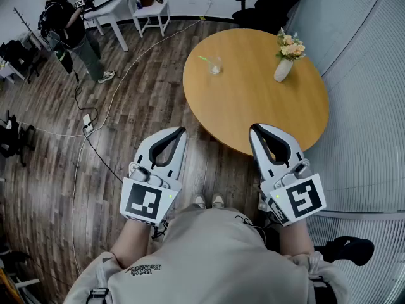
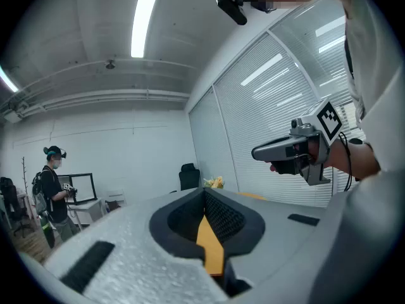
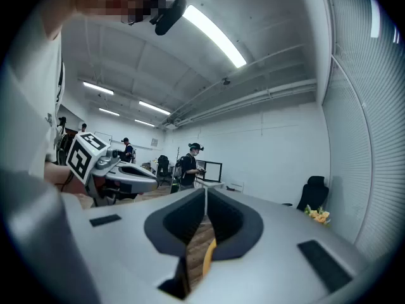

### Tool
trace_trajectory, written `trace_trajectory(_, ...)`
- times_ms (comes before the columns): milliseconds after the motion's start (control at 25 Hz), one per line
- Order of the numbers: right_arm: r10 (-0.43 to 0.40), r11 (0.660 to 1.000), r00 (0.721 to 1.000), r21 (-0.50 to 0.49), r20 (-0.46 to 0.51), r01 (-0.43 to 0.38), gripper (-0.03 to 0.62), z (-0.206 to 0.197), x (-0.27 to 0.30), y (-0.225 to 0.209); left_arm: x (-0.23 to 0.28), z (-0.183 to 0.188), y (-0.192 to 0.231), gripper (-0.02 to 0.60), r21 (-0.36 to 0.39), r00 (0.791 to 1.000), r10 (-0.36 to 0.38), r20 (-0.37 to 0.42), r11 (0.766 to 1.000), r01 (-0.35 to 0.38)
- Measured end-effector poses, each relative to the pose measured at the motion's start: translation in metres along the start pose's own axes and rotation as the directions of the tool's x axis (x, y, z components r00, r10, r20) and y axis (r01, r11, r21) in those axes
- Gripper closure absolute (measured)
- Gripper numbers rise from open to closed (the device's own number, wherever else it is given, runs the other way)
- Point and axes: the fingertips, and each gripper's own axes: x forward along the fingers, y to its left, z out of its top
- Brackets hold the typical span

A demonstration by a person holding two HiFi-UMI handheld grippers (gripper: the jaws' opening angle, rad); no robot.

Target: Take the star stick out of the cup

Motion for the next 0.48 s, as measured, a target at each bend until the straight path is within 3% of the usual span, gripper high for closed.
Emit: trace_trajectory(480,-0.008,1.0,1.0,0.026,0.012,0.007,0.559,-0.004,-0.006,-0.013,0.007,0.0,-0.01,0.56,0.018,1.0,0.014,-0.015,1.0,-0.013)
